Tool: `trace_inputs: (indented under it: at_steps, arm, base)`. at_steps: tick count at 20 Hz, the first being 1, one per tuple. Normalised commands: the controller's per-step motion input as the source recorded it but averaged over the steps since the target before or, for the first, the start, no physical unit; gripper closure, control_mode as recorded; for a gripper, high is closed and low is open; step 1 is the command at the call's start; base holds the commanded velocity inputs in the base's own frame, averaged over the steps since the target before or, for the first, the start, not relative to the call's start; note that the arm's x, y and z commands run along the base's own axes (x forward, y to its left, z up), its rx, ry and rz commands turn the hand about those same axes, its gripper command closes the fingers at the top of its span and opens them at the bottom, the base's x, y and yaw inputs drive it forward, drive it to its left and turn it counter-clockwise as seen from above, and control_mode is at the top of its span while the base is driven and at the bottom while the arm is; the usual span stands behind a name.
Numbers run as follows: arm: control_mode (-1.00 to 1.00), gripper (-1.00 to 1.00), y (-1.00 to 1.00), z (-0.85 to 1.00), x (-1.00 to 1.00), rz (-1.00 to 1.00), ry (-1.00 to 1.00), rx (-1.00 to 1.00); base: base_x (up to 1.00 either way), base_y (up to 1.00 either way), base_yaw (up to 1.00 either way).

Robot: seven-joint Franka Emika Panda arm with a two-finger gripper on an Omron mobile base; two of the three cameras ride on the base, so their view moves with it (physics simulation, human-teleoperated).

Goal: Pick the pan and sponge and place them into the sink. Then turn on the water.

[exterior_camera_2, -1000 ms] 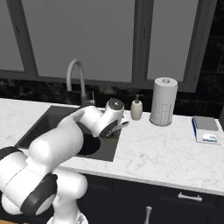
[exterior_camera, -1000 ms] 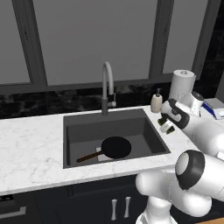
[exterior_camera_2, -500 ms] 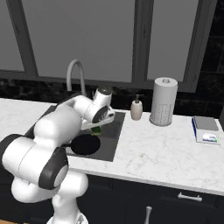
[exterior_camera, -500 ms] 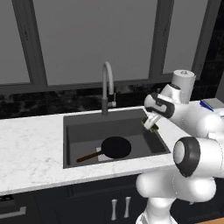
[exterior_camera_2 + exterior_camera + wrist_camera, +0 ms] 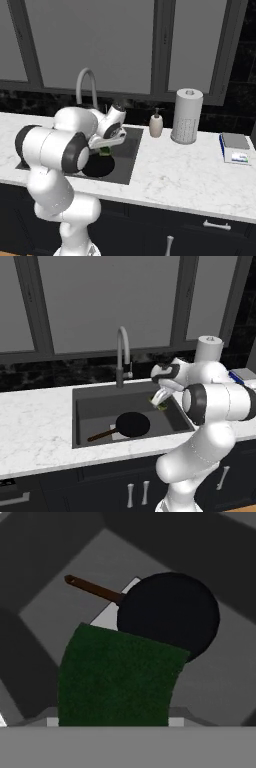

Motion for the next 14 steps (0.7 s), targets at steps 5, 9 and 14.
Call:
trace_inputs:
  at_steps: [5,9,14]
  arm:
    - [-1.00,1.00,0.35,-0.47,0.26,0.00,0.00,0.02]
    - [-1.00,1.00,0.19,-0.54,0.05,0.00,0.00,0.03]
    - [-1.00,1.00,0.13,-0.52,0.00,0.00,0.00,0.04]
  base:
    - [0.00,0.00,0.00]
    - [0.00,0.00,0.00]
    - [0.00,0.00,0.00]
